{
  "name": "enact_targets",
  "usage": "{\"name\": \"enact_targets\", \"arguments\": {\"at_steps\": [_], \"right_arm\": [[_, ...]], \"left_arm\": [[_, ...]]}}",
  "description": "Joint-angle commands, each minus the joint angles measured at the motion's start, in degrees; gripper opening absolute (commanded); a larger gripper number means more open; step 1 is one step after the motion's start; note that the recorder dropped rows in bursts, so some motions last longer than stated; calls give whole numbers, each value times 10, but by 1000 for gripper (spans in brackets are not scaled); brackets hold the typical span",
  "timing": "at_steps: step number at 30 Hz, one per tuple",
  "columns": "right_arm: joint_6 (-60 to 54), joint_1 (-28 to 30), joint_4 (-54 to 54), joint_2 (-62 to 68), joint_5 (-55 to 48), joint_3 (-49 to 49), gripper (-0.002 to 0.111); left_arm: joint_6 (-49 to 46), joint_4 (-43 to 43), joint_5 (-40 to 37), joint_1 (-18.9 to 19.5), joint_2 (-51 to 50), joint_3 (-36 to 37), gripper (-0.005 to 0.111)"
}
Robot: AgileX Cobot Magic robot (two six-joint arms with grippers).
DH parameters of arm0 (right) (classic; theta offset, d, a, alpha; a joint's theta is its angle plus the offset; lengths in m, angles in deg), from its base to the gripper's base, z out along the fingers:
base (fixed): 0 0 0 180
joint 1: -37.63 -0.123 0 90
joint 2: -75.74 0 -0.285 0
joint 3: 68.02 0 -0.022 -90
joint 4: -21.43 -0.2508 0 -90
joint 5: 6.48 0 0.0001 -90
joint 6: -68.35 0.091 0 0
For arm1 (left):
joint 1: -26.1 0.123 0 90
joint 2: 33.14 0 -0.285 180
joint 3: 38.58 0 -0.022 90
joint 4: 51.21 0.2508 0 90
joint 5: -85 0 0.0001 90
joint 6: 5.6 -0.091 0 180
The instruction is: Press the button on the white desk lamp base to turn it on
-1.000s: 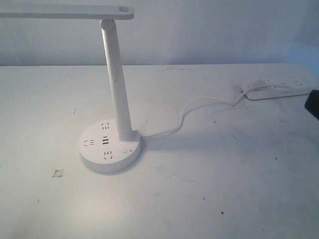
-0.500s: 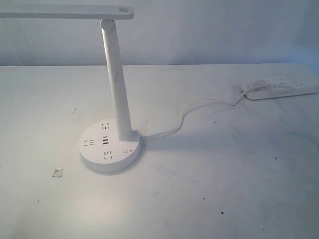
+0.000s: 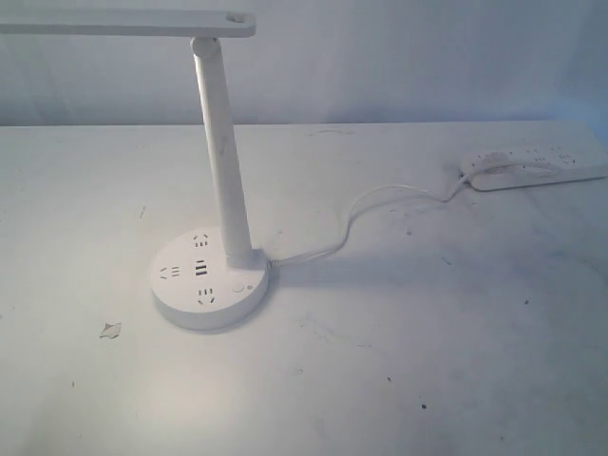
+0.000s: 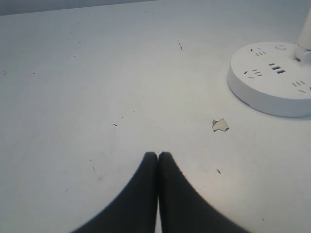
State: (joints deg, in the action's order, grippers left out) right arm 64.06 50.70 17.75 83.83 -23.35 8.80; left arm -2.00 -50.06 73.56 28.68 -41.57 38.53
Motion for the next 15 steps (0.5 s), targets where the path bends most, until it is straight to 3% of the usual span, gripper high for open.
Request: {"name": "enact_targets", "arguments": {"at_steps": [1,6,15], "right_arm": [[-4,4,-14,-3,-9,4,0],[19,-6,-14,-3,-24,4,0],[19,-95,-21,-3,-26,4,0]], "left_arm": [[0,-3,1,1,-1,1,0],[0,-3,1,1,-1,1,0],[0,-3,1,1,-1,1,0]]}}
